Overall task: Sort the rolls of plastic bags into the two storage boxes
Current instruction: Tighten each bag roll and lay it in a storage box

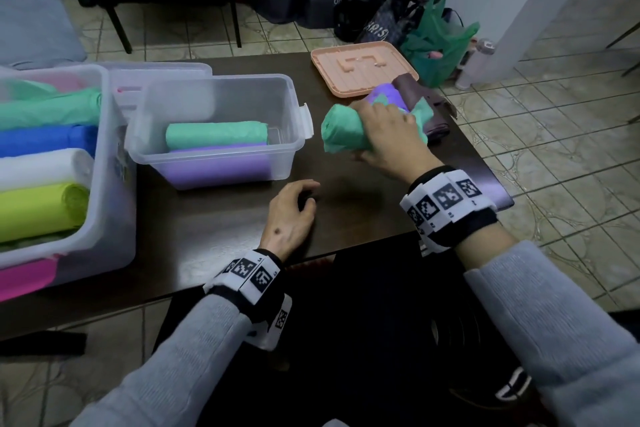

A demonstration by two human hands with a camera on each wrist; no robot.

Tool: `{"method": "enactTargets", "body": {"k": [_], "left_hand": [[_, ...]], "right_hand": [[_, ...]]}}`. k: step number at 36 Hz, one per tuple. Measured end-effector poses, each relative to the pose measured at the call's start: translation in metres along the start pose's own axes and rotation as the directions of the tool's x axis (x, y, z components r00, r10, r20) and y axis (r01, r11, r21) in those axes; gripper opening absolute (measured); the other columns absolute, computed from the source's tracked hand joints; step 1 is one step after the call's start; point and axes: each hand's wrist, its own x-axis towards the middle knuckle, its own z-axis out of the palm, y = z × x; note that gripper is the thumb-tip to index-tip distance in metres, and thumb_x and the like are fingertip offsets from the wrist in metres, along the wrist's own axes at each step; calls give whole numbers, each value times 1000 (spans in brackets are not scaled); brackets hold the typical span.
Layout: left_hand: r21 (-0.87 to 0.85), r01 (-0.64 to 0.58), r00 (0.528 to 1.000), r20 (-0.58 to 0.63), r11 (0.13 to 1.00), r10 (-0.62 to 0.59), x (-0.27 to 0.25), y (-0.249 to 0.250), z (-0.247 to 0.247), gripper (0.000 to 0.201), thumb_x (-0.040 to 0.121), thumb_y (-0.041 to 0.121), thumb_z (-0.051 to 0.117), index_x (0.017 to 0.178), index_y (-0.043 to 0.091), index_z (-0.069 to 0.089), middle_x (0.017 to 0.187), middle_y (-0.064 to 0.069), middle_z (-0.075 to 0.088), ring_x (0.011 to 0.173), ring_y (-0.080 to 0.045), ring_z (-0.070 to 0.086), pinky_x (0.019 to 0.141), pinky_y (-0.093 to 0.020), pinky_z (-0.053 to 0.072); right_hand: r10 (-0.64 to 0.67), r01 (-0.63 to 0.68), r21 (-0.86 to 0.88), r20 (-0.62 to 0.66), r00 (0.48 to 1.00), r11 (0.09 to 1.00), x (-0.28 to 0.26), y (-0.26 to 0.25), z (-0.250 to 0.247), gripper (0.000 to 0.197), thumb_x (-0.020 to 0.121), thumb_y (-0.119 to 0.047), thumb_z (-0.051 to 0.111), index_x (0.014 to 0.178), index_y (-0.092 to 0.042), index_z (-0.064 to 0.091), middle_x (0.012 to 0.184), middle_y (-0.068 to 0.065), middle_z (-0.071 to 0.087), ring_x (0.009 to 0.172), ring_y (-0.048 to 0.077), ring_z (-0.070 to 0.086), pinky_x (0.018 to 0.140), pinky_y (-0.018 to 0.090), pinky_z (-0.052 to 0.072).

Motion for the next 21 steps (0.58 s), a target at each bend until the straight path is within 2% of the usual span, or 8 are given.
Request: {"method": "enactTargets", "body": {"k": [2, 7, 10, 13, 16, 17, 19, 21], "left_hand": [[-48, 61, 998, 11, 997, -61, 4, 1, -2, 30, 87, -1, 52, 112, 10, 64, 115, -3, 65, 107, -14, 61, 94, -12, 38], [-63, 114, 993, 0, 992, -114, 9, 5, -7, 32, 89, 1, 51, 120, 7, 60, 120, -6, 64, 107, -11, 59, 85, -3, 33], [-67, 127, 992, 1, 990, -127, 10, 5, -10, 32, 89, 0, 50, 119, 7, 60, 118, -7, 64, 106, -13, 59, 83, -2, 33], [-37, 107, 994, 1, 994, -107, 13, 4, -10, 33, 89, -1, 50, 119, 7, 60, 119, -7, 64, 109, -15, 60, 86, -6, 36], [22, 68, 998, 10, 997, -68, 11, 4, -9, 33, 88, 1, 51, 119, 8, 60, 122, -7, 62, 113, -16, 57, 96, -15, 37], [50, 46, 999, 11, 998, -46, 9, 3, -8, 33, 88, 2, 52, 120, 9, 60, 123, -7, 61, 115, -17, 55, 99, -17, 36], [116, -32, 999, 23, 993, 29, 5, 3, -6, 35, 88, 3, 54, 122, 7, 58, 127, -8, 57, 120, -20, 51, 102, -17, 29], [231, -109, 992, 82, 967, 92, 2, 1, -3, 39, 91, 11, 53, 130, 11, 52, 139, -7, 47, 133, -21, 39, 110, -24, 19]], "right_hand": [[-41, 46, -49, 89, 995, 998, -1, -4, 8, 68, 85, -28, 64, 141, -18, 27, 135, 10, 43, 127, 30, 38, 104, 49, 27], [-189, 213, -107, 204, 961, 971, -8, -4, 27, 55, 86, -11, 56, 136, -26, 40, 136, 3, 39, 134, 25, 25, 112, 54, 11], [-191, 206, -30, 265, 945, 978, -11, 0, 33, 54, 85, -3, 53, 129, -35, 52, 141, -1, 33, 139, 24, 15, 113, 54, 3], [-121, 82, 169, 234, 965, 982, -13, 6, 38, 62, 78, 6, 52, 118, -41, 60, 144, -7, 33, 139, 21, 16, 114, 49, 8], [111, -111, 348, 18, 994, 931, -15, 8, 38, 49, 81, 4, 49, 114, -29, 62, 134, 0, 42, 129, 25, 29, 105, 39, 23], [206, -179, 371, -32, 978, 911, -16, 7, 37, 40, 84, 0, 48, 116, -22, 59, 130, 6, 43, 125, 28, 32, 101, 38, 27], [352, -321, 383, -12, 936, 866, -17, 5, 38, 30, 91, -19, 52, 119, -10, 50, 128, 15, 42, 122, 34, 37, 99, 40, 33], [413, -427, 391, 124, 902, 815, -16, 1, 42, 49, 91, -40, 54, 123, -4, 46, 129, 20, 43, 121, 38, 42, 99, 41, 36]]}}
